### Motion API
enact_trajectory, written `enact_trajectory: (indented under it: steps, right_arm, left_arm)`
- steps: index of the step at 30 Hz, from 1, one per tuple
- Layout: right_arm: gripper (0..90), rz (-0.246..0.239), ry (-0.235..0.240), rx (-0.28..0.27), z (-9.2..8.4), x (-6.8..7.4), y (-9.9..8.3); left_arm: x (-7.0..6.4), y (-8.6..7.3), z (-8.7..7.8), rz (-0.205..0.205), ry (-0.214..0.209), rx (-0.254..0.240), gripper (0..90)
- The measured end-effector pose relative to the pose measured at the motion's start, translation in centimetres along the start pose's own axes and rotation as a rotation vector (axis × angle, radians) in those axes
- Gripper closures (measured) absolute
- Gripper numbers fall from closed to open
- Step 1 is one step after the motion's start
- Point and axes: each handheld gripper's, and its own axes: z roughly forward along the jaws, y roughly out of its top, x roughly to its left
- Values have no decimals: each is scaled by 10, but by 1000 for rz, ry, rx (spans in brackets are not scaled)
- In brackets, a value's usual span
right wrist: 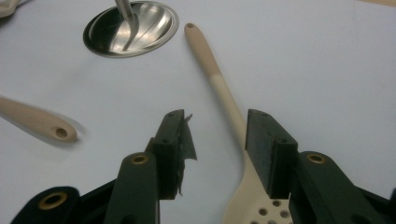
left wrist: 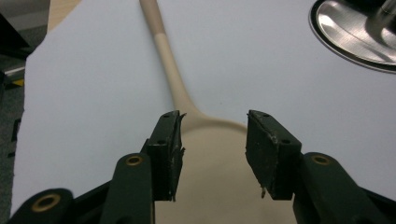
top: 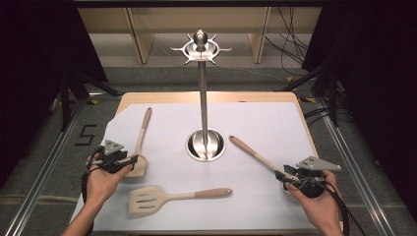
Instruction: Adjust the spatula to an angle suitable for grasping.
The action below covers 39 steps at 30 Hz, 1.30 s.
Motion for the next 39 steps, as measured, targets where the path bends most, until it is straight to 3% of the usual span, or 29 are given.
enact_trajectory:
  steps: [2,4,5,6,8,10,11,12,13,14,16,20,23,24,27,29,30,31,32,33,34,37,39]
  right_arm:
    - [606,0,2,-6,0,-3,1]
    - [636,2,15,-3,0,-4,1]
    - [686,31,12,20,-2,-3,0]
    - [711,26,20,29,-2,-3,1]
    - [759,22,9,29,-5,-2,3]
    - [776,5,5,31,-5,-2,4]
    - [817,-12,5,40,-6,-2,4]
    - [830,21,12,53,-6,1,4]
    - [842,-20,4,46,-6,-2,5]
    - [853,12,5,58,-6,0,5]
    - [861,17,3,63,-5,0,5]
    - [864,25,11,85,-3,-1,3]
    - [857,31,12,79,-1,-1,2]
    - [853,3,9,79,0,-3,2]
    - [842,40,28,94,-1,-3,2]
    - [840,43,31,84,-1,-3,2]
    - [838,9,24,80,-1,-6,2]
    - [837,7,22,78,-1,-6,2]
    - [836,43,30,92,-2,-3,2]
    - [836,47,28,90,-2,-2,2]
    - [835,25,27,83,-2,-3,3]
    - [834,32,24,89,-2,-1,3]
    - [834,-6,24,73,-1,-4,4]
  left_arm:
    - [-3,3,2,-48,-5,21,627]
    - [-7,10,2,-66,-20,31,661]
    - [-11,18,3,-39,-20,16,724]
    - [-14,23,5,-4,-16,28,781]
    - [-17,26,8,6,-29,47,866]
    - [-22,31,14,19,-35,69,888]
    - [-27,36,24,26,-54,124,889]
    - [-29,38,29,25,-69,141,890]
    - [-32,40,33,53,-79,156,890]
    - [-33,44,37,62,-96,201,889]
    - [-36,46,42,61,-105,212,889]
    - [-42,56,64,87,-108,281,882]
    - [-44,54,71,92,-115,308,881]
    - [-45,53,74,97,-117,329,881]
    - [-42,46,75,109,-97,372,883]
    - [-35,42,72,104,-101,382,884]
    - [-32,40,69,76,-115,365,886]
    - [-29,39,67,71,-114,370,886]
    - [-28,37,64,73,-108,375,887]
    - [-28,36,62,76,-104,384,887]
    - [-27,33,61,78,-100,378,887]
    - [-23,26,54,87,-76,404,887]
    - [-21,24,49,80,-71,416,887]
